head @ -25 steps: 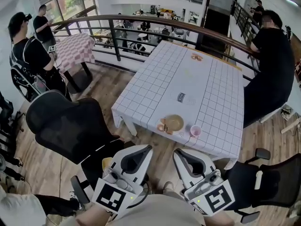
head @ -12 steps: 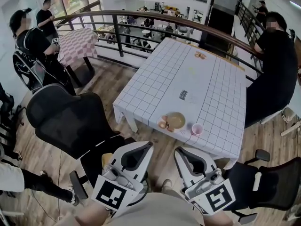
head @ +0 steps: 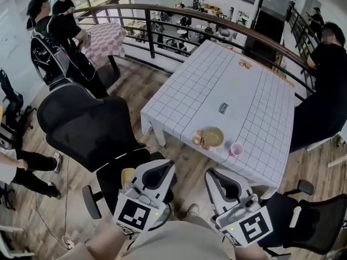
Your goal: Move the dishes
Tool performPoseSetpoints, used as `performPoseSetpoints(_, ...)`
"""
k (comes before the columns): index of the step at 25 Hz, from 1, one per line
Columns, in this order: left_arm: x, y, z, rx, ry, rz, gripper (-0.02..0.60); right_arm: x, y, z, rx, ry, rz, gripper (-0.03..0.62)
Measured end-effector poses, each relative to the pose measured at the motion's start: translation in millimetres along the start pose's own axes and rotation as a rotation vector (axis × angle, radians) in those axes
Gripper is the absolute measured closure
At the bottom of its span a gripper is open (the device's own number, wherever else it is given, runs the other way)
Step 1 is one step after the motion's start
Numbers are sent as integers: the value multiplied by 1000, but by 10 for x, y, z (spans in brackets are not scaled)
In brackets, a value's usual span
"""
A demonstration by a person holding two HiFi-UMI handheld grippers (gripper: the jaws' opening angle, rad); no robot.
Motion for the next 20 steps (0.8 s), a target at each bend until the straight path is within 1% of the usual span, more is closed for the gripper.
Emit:
performPoseSetpoints(3, -134, -193, 70, -62, 41, 6, 566, -67, -101, -111, -16, 36, -11, 568)
performPoseSetpoints(5, -227, -243, 138, -98, 74, -1, 566, -106, -104, -193, -25, 68, -24, 568)
performPoseSetpoints(7, -333, -241, 222, -125, 125, -9, 566, -145, -77, -286, -32, 100, -35, 568)
performPoseSetpoints(9, -471, -316, 316, -143, 175, -18, 565, -208, -116, -409, -37, 130, -42, 568)
performPoseSetpoints(12, -689, -592, 477, -187, 237, -28, 565, -336, -283, -622, -43, 188, -51, 568)
performPoseSetpoints(14, -812, -802, 585, -246, 284, -25, 562, -419, -402, -760, -59, 231, -50, 568)
performPoseSetpoints(15, -865, -913, 638, -283, 305, -17, 551, -463, -462, -831, -73, 252, -47, 568)
performPoseSetpoints(17, -964, -1130, 745, -345, 340, 16, 475, -555, -577, -975, -101, 290, -43, 568)
performPoseSetpoints(20, -1095, -1435, 883, -399, 379, 58, 465, -677, -748, -1176, -126, 335, -58, 568)
Point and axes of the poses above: the fingertips, and each gripper's own axes: z backward along the fingers, x to its right, y out of its top, the point moved 5 cm from there along z, backward along the fingers, and after that the axes turned 5 degrees about x, right-handed, at the moved point
